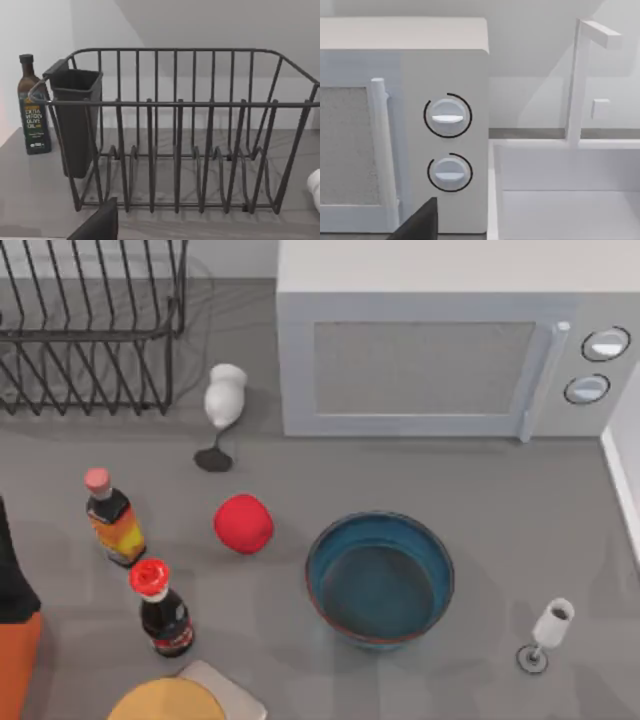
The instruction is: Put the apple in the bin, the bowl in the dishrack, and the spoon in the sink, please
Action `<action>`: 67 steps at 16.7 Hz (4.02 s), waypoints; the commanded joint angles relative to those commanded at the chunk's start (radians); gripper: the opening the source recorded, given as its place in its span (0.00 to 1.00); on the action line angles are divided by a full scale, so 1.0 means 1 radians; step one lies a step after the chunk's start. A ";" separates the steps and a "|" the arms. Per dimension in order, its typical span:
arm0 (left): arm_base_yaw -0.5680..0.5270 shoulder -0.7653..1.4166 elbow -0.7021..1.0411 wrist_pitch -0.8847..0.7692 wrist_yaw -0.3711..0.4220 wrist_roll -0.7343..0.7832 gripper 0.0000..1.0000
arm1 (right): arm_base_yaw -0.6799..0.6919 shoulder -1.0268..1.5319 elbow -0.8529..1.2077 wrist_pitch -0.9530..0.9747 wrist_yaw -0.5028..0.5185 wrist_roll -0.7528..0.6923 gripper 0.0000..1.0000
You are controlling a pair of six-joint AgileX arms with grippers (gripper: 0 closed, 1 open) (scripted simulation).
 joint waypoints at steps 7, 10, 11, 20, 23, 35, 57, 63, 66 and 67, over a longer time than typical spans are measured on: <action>-0.053 0.156 0.151 -0.097 0.006 0.019 1.00 | 0.000 0.000 0.000 0.000 0.000 0.000 1.00; -0.113 0.374 0.339 -0.217 0.010 0.044 1.00 | 0.000 0.000 0.000 0.000 0.000 0.000 1.00; -0.136 0.464 0.410 -0.265 0.010 0.055 1.00 | 0.000 0.000 0.000 0.000 0.000 0.000 1.00; -0.361 1.426 1.097 -0.753 0.001 0.177 1.00 | 0.000 0.000 0.000 0.000 0.000 0.000 1.00; -0.428 1.691 1.298 -0.894 -0.002 0.210 1.00 | 0.000 0.000 0.000 0.000 0.000 0.000 1.00; -0.529 2.082 1.622 -1.102 0.007 0.256 1.00 | 0.000 0.000 0.000 0.000 0.000 0.000 1.00; -0.529 2.175 1.476 -0.863 0.008 0.258 0.40 | 0.000 0.000 0.000 0.000 0.000 0.000 1.00; -0.529 2.175 1.476 -0.863 0.008 0.258 0.00 | 0.000 0.000 0.000 0.000 0.000 0.000 1.00; -0.529 2.175 1.476 -0.863 0.008 0.258 0.00 | 0.000 0.000 0.000 0.000 0.000 0.000 1.00; -0.529 2.175 1.476 -0.863 0.008 0.258 0.00 | 0.000 0.000 0.000 0.000 0.000 0.000 1.00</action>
